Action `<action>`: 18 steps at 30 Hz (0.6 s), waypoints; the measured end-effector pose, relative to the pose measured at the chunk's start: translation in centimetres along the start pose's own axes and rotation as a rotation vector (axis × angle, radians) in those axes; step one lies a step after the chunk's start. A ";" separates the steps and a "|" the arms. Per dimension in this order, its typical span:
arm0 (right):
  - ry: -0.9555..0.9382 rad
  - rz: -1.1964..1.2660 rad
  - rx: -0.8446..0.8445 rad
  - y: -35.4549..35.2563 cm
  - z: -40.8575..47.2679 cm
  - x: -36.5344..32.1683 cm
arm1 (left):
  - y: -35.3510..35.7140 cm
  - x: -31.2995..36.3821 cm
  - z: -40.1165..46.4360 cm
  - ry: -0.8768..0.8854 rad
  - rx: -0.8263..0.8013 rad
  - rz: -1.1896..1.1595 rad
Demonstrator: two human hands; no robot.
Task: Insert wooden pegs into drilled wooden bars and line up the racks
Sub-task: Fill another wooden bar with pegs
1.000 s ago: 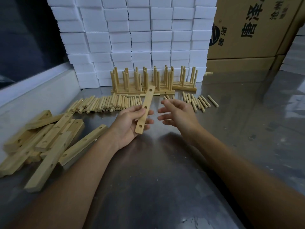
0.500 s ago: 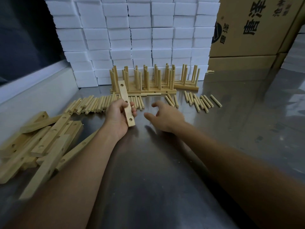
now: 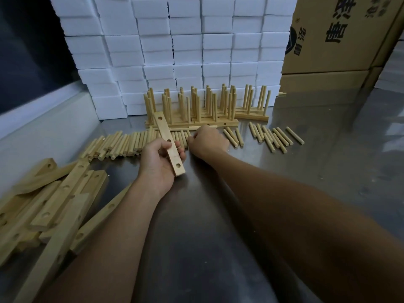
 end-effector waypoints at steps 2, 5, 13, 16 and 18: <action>0.036 0.045 -0.013 -0.2 0.2 0.1 | 0.0 -0.1 0.0 -0.002 -0.006 0.001; 0.040 0.062 -0.070 -0.5 0.1 0.1 | 0.2 -0.1 0.0 0.013 -0.019 0.039; -0.164 -0.108 -0.190 -1.3 -2.4 0.8 | 0.5 -0.1 -0.3 0.061 -0.029 0.168; -0.275 -0.093 -0.223 -1.1 -4.1 1.5 | 0.9 -0.2 -0.4 0.085 -0.072 0.306; -0.345 0.043 -0.147 -1.4 -5.4 2.3 | 1.1 -0.2 -0.5 0.100 -0.106 0.398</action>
Point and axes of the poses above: each hand's wrist, its own z-axis towards the middle knuckle, its own y-axis out of the palm, x = y × z, the point moved 5 cm from there along z, towards the middle knuckle, and after that the axes turned 7 degrees about -x, right-handed, at the moved point
